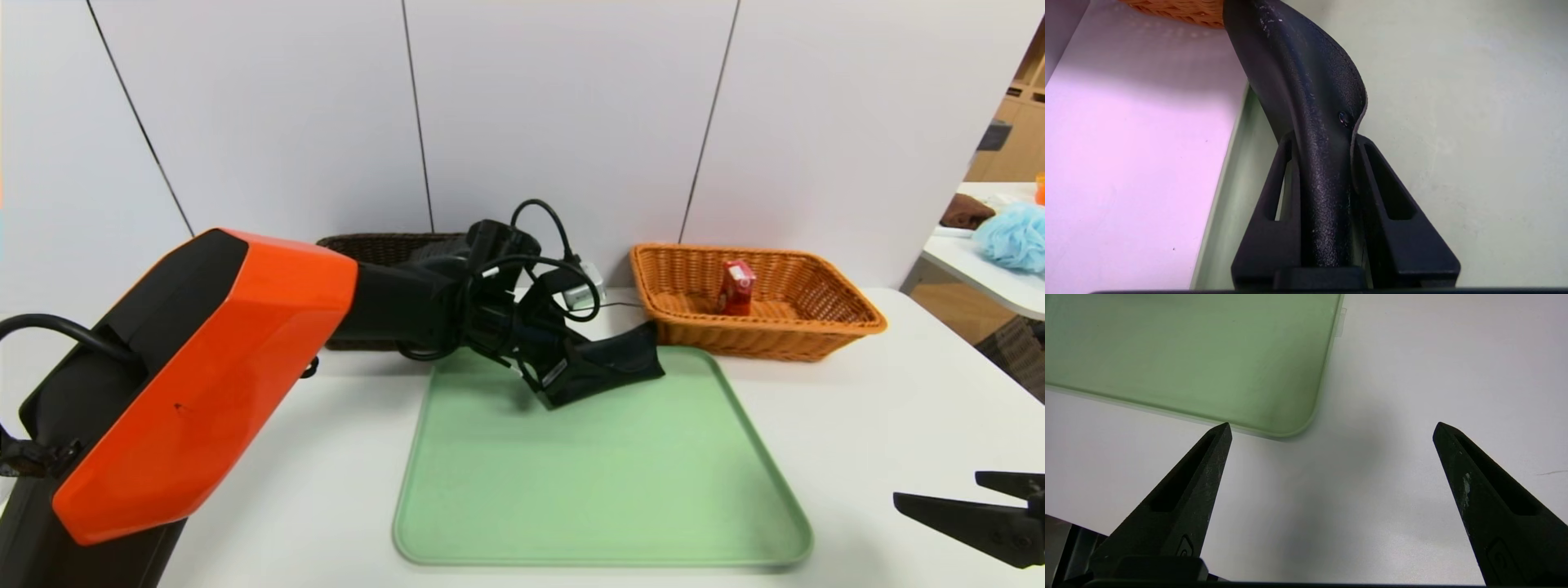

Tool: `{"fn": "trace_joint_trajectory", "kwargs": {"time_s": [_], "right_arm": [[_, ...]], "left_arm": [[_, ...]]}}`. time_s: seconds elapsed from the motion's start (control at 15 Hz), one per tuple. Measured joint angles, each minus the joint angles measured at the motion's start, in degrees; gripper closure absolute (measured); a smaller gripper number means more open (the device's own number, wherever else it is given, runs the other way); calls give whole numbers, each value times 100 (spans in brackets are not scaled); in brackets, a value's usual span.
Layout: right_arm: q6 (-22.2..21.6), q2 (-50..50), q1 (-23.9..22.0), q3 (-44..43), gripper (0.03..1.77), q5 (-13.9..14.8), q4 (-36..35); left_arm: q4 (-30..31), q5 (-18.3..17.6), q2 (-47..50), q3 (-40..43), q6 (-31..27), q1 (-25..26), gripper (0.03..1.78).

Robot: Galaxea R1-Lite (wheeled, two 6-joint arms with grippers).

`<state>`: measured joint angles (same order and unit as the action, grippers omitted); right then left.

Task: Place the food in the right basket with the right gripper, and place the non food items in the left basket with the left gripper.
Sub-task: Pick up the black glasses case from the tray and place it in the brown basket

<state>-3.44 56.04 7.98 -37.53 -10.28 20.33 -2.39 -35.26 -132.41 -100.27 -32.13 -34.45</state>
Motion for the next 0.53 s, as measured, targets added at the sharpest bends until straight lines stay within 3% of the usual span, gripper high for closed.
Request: {"fn": "trace_joint_trajectory", "kwargs": {"time_s": [0.53], "right_arm": [[2, -1, 17, 7, 10, -63, 2]], "left_arm": [[-9, -21, 386, 556, -41, 17, 139]]}}
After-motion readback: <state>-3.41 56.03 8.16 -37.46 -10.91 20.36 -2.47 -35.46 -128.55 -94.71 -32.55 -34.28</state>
